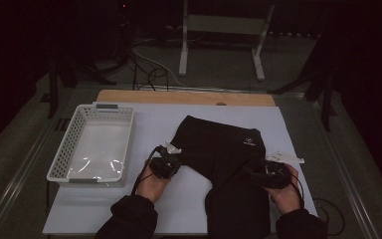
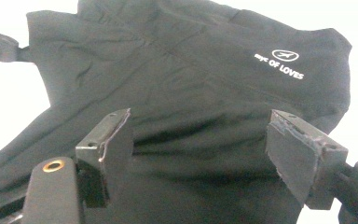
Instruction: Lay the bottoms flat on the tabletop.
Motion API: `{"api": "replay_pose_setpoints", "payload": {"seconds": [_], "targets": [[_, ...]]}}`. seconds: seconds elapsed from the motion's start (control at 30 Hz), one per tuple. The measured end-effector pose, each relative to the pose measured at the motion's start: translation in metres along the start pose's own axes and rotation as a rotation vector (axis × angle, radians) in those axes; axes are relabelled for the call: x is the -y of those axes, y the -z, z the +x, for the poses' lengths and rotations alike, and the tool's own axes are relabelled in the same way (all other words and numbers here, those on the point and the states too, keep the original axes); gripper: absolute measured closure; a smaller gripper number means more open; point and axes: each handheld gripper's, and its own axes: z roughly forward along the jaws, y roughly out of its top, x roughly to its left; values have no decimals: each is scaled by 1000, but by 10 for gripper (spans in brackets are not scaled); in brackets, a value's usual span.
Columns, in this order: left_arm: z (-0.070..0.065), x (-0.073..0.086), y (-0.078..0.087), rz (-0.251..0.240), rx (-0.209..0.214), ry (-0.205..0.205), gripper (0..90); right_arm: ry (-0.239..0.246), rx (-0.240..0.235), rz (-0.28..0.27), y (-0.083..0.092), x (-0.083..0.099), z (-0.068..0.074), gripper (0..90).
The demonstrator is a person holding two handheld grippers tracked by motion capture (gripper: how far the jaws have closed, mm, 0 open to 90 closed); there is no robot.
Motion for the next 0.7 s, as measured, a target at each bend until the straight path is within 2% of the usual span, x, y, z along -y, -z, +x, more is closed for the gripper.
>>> {"api": "replay_pose_setpoints", "payload": {"seconds": [0.1, 0.33, 0.63, 0.7], "targets": [[-5, -2, 12, -40, 16, -7, 891, 2, 2, -1, 0, 0, 1, 241], [-11, -6, 35, -92, 65, -24, 892, 5, -1, -3, 1, -1, 2, 242], [-20, -8, 62, -160, 83, -48, 892, 3, 0, -4, 1, -1, 2, 243], [-25, -9, 70, -180, 103, -57, 892, 3, 1, -7, 2, -1, 2, 243]]}}
